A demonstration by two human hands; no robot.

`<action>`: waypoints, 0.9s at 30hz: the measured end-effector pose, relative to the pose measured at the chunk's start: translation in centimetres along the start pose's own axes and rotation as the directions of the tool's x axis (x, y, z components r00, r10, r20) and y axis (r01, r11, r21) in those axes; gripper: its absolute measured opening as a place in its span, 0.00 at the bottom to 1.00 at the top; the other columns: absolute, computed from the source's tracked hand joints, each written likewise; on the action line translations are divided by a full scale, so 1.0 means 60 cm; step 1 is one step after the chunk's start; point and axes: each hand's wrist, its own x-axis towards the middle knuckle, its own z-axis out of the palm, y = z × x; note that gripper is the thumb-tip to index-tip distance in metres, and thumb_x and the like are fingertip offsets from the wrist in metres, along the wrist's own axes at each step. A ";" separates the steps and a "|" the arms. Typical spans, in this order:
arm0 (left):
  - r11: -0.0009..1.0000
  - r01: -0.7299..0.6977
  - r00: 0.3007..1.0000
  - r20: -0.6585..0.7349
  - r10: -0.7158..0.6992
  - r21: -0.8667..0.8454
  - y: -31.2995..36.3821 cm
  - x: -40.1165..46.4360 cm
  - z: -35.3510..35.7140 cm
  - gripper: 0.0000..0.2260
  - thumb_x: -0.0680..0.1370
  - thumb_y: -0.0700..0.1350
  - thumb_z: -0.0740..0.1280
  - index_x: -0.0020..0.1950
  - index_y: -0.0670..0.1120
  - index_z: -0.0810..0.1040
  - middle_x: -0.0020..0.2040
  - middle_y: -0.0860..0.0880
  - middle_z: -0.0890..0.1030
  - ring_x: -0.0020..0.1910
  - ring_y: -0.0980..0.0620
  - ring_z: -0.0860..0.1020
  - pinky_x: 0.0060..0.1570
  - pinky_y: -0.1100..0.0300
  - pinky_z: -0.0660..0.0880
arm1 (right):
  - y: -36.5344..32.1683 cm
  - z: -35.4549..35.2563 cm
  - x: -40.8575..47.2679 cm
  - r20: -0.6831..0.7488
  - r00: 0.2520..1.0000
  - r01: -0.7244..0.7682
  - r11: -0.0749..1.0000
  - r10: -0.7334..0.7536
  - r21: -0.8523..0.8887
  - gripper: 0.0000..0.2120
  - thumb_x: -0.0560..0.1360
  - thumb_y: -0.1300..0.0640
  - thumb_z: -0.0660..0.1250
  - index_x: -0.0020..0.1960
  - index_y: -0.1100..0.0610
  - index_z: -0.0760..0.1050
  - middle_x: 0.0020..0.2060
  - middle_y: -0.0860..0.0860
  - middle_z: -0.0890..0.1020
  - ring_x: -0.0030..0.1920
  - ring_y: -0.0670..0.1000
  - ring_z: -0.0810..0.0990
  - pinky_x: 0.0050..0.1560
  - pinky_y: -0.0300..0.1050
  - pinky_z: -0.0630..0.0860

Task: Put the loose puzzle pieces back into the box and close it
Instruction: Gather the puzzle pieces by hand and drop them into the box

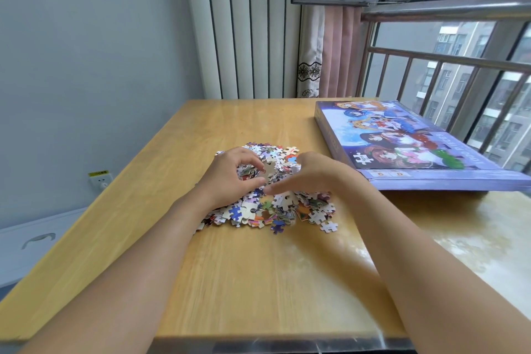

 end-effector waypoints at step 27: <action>0.992 0.032 0.997 -0.060 -0.040 -0.121 -0.004 0.004 -0.002 0.03 0.73 0.47 0.77 0.46 0.53 0.86 0.50 0.60 0.83 0.55 0.61 0.79 0.62 0.57 0.72 | -0.023 0.007 0.065 0.127 0.972 -0.222 0.609 0.196 0.762 0.27 0.66 0.60 0.81 0.62 0.62 0.76 0.63 0.58 0.75 0.54 0.59 0.80 0.48 0.52 0.84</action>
